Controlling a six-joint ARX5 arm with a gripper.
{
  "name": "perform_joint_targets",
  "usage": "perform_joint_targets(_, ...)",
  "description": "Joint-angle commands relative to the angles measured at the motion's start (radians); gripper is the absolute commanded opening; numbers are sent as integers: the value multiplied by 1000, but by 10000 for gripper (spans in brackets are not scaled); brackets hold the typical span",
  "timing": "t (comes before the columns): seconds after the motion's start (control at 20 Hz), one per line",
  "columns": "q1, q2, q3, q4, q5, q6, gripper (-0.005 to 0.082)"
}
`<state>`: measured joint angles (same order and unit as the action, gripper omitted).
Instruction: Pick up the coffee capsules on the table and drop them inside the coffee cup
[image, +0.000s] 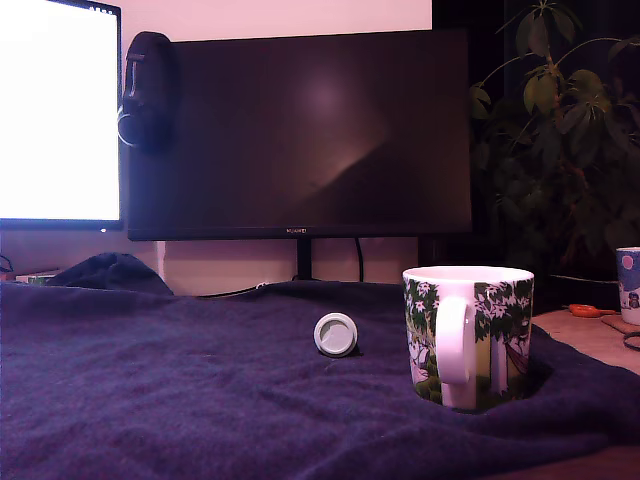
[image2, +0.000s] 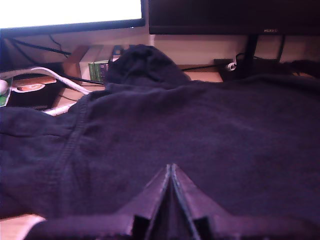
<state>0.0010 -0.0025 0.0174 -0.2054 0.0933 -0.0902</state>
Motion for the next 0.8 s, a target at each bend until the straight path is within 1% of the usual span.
perform_joint_targets(0.0,3,-4,-17,9,5,-15,-11)
perform_joint_targets(0.35,3,-4,-17,11,5,-16,-11)
perform_joint_targets(0.45,2,-4,-17,25,16,-16,-11)
perform_joint_targets(0.55,2,-4,-17,54,45,-16,-11)
perform_joint_targets(0.65,2,-4,-17,82,93,-16,-11)
perform_joint_targets(0.75,2,-4,-17,88,129,-18,-11)
